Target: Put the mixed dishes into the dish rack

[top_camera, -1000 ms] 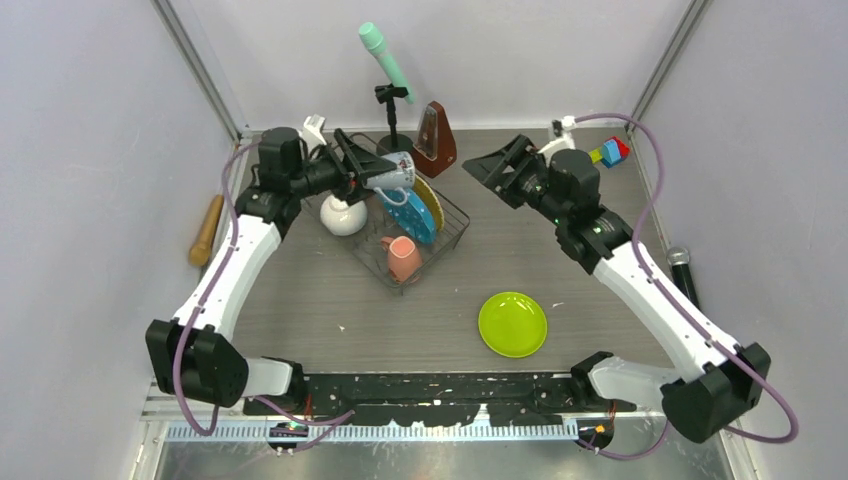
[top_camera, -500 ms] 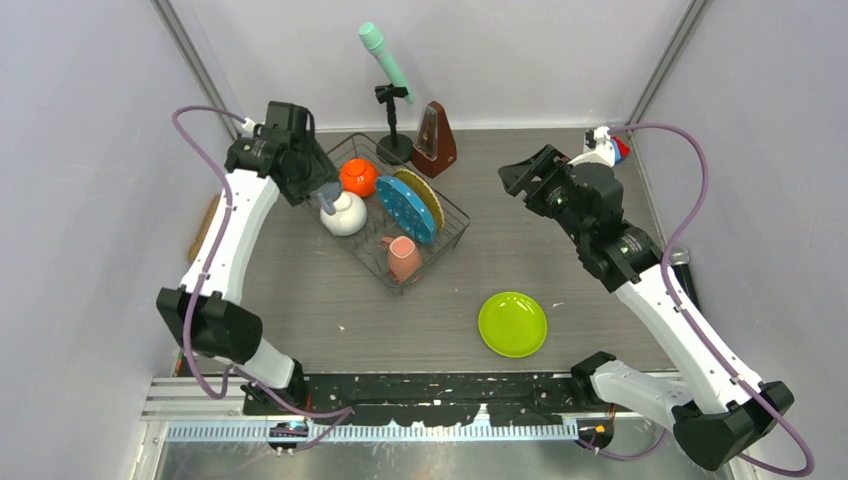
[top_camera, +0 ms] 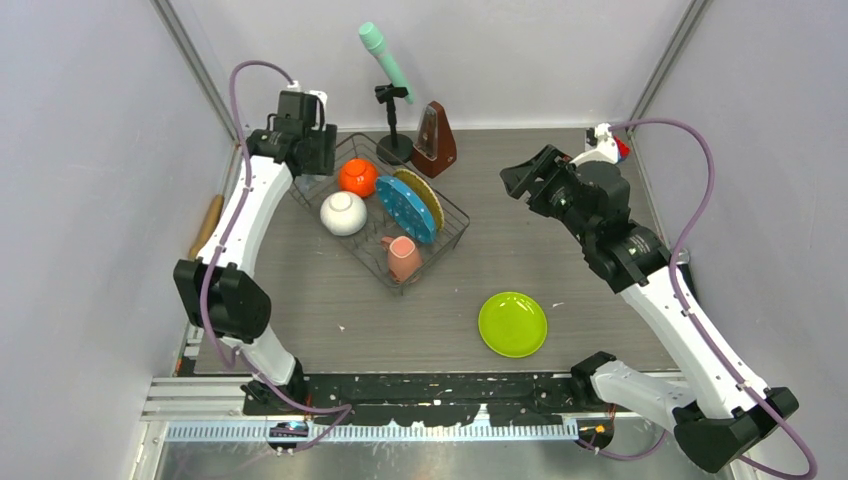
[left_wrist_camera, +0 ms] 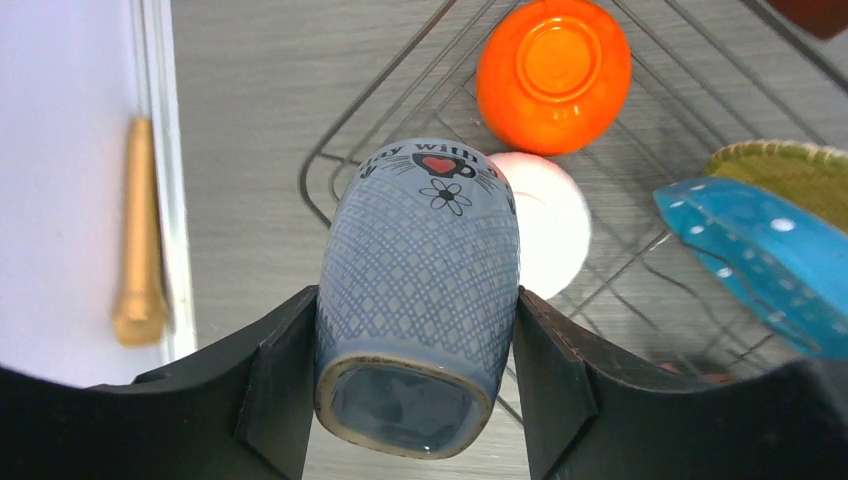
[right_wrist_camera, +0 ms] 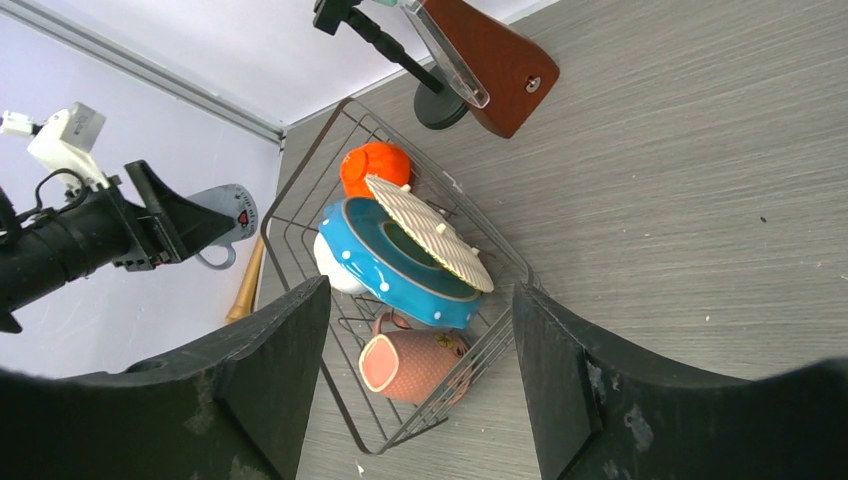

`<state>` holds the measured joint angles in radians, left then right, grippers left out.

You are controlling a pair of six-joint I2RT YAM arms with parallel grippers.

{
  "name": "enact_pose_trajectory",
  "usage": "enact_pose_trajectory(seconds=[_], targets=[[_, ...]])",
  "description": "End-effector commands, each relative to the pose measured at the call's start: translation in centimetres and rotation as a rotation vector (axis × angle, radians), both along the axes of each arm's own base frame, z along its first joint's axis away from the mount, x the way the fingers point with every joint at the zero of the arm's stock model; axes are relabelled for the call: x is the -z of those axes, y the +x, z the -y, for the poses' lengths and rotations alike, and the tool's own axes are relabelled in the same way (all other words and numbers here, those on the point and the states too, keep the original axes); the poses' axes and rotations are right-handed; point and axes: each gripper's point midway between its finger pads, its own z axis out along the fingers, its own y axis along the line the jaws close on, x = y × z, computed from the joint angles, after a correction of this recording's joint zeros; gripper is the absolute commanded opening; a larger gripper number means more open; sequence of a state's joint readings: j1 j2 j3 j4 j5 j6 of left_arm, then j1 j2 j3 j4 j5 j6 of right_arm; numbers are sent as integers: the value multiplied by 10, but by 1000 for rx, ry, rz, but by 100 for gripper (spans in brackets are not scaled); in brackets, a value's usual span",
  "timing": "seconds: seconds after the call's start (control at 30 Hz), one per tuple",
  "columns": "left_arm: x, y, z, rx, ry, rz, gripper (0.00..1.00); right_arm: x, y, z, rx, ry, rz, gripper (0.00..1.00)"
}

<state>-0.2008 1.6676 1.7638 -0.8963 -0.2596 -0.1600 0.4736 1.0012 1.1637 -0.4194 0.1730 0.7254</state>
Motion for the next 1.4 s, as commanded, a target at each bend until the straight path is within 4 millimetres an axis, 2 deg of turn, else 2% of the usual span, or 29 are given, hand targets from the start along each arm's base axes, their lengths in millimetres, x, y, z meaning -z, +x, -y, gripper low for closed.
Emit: enact_pose_trajectory(seconds=[0.0, 0.3, 0.53, 0.73, 0.87, 1.1, 1.2, 1.37], targets=[[-23, 36, -1, 223, 188, 135, 0, -27, -3, 1, -13, 1, 64, 72], [28, 71, 9, 393, 252, 18, 0, -25, -3, 2, -9, 4, 53, 72], [67, 80, 0, 377, 296, -47, 0, -13, -3, 1, -12, -4, 15, 72], [97, 84, -21, 282, 336, -93, 0, 0, -11, 7, 5, -16, -10, 72], [116, 81, -16, 281, 297, -154, 0, 6, -14, 10, 9, -22, -23, 72], [122, 63, 21, 358, 85, -179, 0, 6, -12, 7, 2, -18, -28, 72], [123, 63, 19, 358, 103, -172, 0, 5, -12, 7, 0, -15, -27, 72], [131, 71, 2, 344, 214, -186, 0, 3, -14, 7, -5, -16, -22, 72]])
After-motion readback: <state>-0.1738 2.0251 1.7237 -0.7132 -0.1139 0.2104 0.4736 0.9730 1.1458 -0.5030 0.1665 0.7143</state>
